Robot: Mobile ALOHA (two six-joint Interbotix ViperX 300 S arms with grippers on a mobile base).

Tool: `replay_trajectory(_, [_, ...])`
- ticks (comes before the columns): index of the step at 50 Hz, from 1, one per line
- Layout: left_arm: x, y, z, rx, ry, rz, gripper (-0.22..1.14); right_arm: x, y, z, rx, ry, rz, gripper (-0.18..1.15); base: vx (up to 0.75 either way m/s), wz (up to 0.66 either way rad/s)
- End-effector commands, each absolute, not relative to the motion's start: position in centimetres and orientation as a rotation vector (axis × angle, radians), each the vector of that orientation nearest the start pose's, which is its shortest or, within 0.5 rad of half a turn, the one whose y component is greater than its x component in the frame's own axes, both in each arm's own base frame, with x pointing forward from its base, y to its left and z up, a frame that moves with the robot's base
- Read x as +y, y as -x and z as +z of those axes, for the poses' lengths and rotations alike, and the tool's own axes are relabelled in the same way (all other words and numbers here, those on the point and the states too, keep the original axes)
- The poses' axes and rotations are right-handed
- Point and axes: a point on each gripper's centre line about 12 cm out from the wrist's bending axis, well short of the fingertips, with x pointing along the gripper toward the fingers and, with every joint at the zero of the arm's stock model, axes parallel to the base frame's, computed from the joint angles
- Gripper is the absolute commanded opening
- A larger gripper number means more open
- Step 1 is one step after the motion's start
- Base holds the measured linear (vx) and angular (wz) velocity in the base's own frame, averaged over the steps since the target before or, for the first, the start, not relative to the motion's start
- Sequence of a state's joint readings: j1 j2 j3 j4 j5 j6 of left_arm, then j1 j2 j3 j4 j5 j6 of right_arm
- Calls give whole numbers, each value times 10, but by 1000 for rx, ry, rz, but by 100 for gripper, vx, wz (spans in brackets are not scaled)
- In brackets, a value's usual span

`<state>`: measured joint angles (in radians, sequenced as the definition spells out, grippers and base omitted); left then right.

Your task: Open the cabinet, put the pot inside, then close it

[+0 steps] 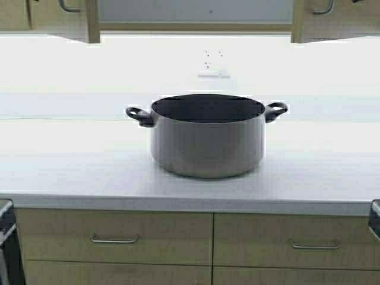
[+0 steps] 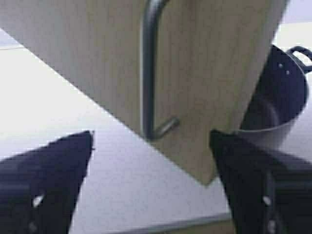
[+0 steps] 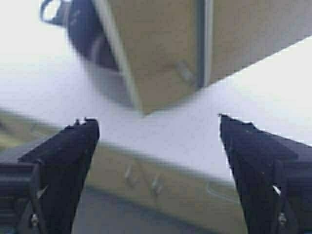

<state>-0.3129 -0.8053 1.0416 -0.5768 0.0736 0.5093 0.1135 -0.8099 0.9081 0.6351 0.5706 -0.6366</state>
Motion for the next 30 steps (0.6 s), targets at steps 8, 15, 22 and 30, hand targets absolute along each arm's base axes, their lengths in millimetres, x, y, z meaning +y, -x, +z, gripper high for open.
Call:
replay_trajectory(8, [-116, -177, 283, 374, 37, -615, 56, 100, -182, 312, 562, -56, 701, 90, 0, 0])
replay_trajectory(15, [-145, -172, 289, 333, 7, -722, -12, 131, -187, 325, 471, -81, 772, 46, 0, -1])
replay_trajectory(22, [-179, -187, 286, 301, -4, -747, 4, 169, -205, 333, 381, -69, 790, -5, -1, -1])
replay_trajectory(30, [-221, -231, 273, 303, -10, -690, 4, 209, -247, 329, 329, -59, 727, 9, -1, -1])
